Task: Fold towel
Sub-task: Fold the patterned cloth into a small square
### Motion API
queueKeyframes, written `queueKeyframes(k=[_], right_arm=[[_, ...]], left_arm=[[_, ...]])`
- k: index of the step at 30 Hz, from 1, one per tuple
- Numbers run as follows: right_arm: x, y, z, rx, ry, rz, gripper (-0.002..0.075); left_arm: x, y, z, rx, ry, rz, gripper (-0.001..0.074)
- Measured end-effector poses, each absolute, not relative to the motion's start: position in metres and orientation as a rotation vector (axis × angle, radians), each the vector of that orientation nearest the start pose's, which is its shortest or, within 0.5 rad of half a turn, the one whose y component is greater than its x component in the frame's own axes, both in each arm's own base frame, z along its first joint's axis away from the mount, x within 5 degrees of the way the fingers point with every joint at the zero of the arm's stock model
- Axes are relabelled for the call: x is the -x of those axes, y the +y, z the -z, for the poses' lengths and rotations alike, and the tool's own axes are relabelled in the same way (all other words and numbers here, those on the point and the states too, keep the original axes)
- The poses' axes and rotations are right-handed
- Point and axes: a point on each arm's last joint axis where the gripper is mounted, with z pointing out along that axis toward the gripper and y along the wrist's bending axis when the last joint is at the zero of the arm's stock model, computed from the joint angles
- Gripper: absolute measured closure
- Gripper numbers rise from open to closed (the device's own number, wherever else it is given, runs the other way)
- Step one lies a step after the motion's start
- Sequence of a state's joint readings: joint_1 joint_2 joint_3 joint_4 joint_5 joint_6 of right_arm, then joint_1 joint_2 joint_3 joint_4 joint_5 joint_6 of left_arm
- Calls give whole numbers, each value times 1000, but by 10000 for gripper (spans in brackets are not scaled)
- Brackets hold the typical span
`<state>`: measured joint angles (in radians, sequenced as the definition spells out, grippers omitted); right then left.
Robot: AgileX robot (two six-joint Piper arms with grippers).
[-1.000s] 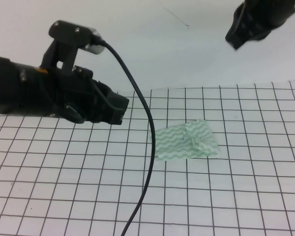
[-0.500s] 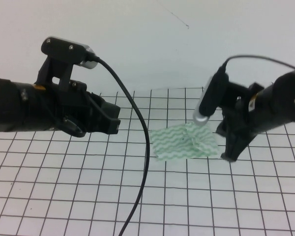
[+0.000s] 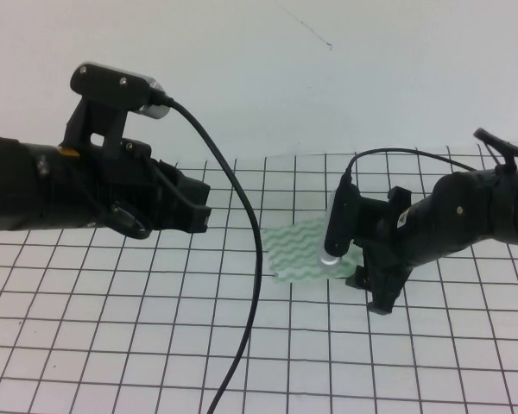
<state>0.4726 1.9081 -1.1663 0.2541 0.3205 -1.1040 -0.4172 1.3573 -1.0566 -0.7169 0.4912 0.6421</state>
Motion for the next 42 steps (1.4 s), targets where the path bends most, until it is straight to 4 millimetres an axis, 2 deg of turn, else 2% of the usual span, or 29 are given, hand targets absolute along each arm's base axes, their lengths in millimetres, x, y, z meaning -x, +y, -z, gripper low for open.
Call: queueKeyframes(k=[5, 11, 16, 22, 25, 29, 31, 42], right_arm=[[-354, 187, -167, 1520, 1942, 83, 293], [-355, 188, -164, 1503, 1950, 78, 375], [-356, 188, -150, 1517, 1975, 72, 393], [-359, 189, -151, 1487, 1958, 88, 424], [-360, 189, -152, 1468, 1954, 89, 498], [-362, 190, -153, 1422, 1959, 80, 665], [-363, 190, -155, 1383, 1958, 78, 696], [-372, 197, -168, 1238, 1980, 15, 713]], left_arm=[[-262, -147, -327, -620, 2106, 587, 736], [-262, -147, -327, -620, 2106, 587, 736], [-262, -147, -327, -617, 2107, 589, 736], [-262, -147, -327, -615, 2105, 587, 736], [-262, -147, -327, -615, 2105, 587, 736], [-262, -147, -327, -615, 2102, 585, 736], [-262, -147, -327, -615, 2102, 585, 736], [-262, -147, -327, -617, 2102, 584, 736]])
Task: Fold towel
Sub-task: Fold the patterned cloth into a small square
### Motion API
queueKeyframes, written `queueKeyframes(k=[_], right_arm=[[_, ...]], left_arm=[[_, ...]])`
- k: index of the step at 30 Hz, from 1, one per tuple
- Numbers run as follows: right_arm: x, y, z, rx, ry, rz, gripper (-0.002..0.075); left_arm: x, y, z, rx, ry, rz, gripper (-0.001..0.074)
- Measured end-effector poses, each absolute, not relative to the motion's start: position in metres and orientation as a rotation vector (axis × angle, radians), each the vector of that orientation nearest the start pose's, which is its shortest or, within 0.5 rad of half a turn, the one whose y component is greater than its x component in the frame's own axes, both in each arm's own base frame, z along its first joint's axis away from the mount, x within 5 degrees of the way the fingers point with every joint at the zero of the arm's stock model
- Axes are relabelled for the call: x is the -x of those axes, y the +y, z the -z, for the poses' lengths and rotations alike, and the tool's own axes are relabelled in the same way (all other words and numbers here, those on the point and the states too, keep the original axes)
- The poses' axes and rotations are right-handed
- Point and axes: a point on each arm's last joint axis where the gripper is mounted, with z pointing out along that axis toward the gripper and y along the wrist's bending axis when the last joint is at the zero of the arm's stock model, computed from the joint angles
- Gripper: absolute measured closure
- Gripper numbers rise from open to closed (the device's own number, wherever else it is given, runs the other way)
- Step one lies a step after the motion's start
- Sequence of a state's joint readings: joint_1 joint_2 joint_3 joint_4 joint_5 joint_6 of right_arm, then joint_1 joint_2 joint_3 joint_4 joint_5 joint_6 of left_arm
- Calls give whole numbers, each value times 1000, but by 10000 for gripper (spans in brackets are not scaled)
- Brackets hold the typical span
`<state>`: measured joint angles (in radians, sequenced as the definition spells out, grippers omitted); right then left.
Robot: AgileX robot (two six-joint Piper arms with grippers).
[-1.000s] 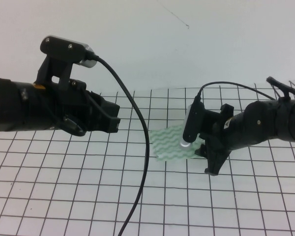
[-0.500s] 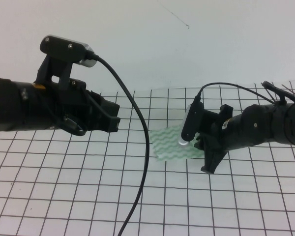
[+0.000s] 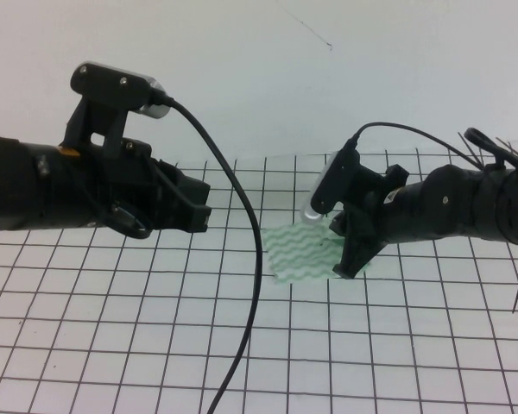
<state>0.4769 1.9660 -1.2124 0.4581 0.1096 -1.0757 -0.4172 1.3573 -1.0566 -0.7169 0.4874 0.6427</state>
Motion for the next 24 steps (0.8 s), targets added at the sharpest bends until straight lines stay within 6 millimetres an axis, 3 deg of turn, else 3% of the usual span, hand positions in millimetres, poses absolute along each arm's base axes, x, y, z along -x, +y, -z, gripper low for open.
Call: queueKeyframes(k=[9, 24], right_arm=[[-369, 217, -177, 1229, 1937, -20, 713], [-357, 247, -150, 1223, 1961, -73, 713]], left_arm=[[-262, -147, -327, -616, 2104, 586, 736], [-262, -147, -327, -618, 2106, 583, 737]])
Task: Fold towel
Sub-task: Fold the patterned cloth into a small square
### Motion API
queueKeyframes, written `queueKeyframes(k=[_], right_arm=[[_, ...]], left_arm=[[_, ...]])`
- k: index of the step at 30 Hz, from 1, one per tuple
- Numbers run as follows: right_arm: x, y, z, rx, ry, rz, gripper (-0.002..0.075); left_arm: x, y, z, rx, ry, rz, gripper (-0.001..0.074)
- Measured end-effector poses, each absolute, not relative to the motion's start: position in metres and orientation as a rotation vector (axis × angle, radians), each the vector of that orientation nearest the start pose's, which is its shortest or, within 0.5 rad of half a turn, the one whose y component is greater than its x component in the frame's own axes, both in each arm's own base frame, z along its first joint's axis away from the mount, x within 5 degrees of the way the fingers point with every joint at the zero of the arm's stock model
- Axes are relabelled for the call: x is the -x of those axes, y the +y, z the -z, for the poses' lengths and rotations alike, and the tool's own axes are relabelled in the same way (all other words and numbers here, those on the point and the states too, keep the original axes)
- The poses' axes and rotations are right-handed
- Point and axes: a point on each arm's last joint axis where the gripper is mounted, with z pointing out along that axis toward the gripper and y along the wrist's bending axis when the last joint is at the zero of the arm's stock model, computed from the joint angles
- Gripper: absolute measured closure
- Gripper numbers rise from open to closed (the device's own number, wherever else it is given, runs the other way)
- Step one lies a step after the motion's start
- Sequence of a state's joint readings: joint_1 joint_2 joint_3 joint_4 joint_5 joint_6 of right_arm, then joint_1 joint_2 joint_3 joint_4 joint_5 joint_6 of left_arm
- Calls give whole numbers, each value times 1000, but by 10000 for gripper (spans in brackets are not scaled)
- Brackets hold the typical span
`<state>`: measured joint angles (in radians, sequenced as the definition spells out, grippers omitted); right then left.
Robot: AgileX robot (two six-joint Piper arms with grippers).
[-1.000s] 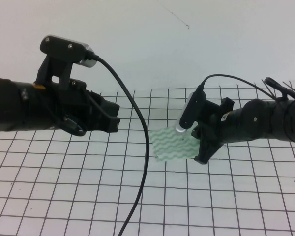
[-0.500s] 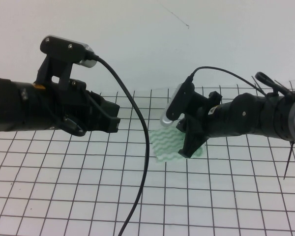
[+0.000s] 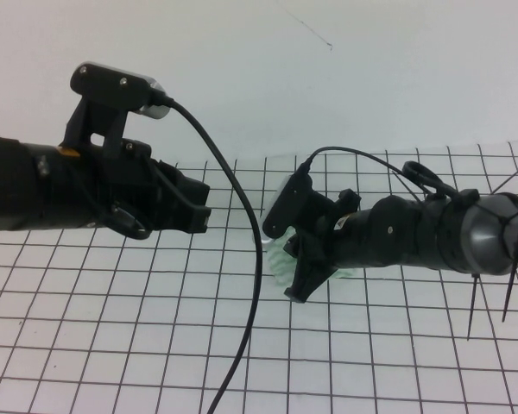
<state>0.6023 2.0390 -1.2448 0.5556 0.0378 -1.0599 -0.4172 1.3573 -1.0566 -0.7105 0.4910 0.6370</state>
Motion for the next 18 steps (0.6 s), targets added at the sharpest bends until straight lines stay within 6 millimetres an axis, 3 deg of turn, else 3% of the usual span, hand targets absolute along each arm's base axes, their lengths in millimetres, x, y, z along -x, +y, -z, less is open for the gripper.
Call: queueKeyframes(k=[8, 18], right_arm=[[-357, 248, -150, 1180, 1975, -86, 713], [-345, 259, -147, 1289, 1977, -127, 714]], left_arm=[[-262, -147, -326, -623, 2110, 586, 736], [-262, -147, -326, -628, 2111, 581, 736]])
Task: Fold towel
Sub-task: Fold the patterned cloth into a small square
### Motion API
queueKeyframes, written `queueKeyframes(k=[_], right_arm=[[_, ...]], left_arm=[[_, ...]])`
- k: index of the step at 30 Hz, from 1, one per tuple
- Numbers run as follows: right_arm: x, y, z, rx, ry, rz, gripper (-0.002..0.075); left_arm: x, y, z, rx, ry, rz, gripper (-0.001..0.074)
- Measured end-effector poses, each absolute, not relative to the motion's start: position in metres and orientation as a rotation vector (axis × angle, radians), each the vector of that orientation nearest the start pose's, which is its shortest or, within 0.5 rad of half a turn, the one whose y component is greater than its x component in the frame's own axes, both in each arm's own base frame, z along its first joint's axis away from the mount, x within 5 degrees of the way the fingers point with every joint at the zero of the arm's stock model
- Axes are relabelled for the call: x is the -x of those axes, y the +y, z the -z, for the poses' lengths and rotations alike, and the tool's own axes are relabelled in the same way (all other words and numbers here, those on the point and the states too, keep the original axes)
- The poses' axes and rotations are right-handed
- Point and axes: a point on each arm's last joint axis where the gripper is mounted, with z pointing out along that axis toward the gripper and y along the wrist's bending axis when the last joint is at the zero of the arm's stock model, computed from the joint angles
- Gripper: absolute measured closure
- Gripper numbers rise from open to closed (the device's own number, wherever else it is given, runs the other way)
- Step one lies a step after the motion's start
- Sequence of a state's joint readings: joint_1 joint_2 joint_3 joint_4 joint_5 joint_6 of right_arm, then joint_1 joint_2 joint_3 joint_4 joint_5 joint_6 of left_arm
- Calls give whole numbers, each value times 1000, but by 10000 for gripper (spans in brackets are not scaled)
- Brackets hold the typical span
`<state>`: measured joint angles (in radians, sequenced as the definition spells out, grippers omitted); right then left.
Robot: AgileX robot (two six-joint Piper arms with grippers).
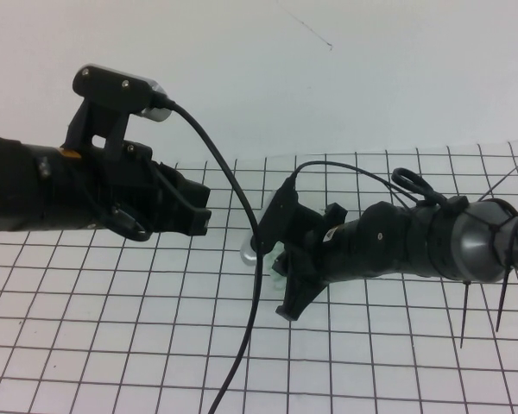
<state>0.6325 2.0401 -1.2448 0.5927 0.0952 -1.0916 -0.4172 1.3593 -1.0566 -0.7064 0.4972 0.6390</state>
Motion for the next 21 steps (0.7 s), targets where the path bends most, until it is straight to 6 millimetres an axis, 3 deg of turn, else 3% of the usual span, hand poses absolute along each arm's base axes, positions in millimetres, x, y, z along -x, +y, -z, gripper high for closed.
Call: queueKeyframes(k=[17, 21], right_arm=[[-342, 259, -140, 1369, 1971, -126, 714], [-336, 260, -134, 1468, 1986, -160, 701]], left_arm=[[-267, -149, -317, -637, 2145, 583, 736], [-267, -149, -317, -637, 2145, 582, 736]])
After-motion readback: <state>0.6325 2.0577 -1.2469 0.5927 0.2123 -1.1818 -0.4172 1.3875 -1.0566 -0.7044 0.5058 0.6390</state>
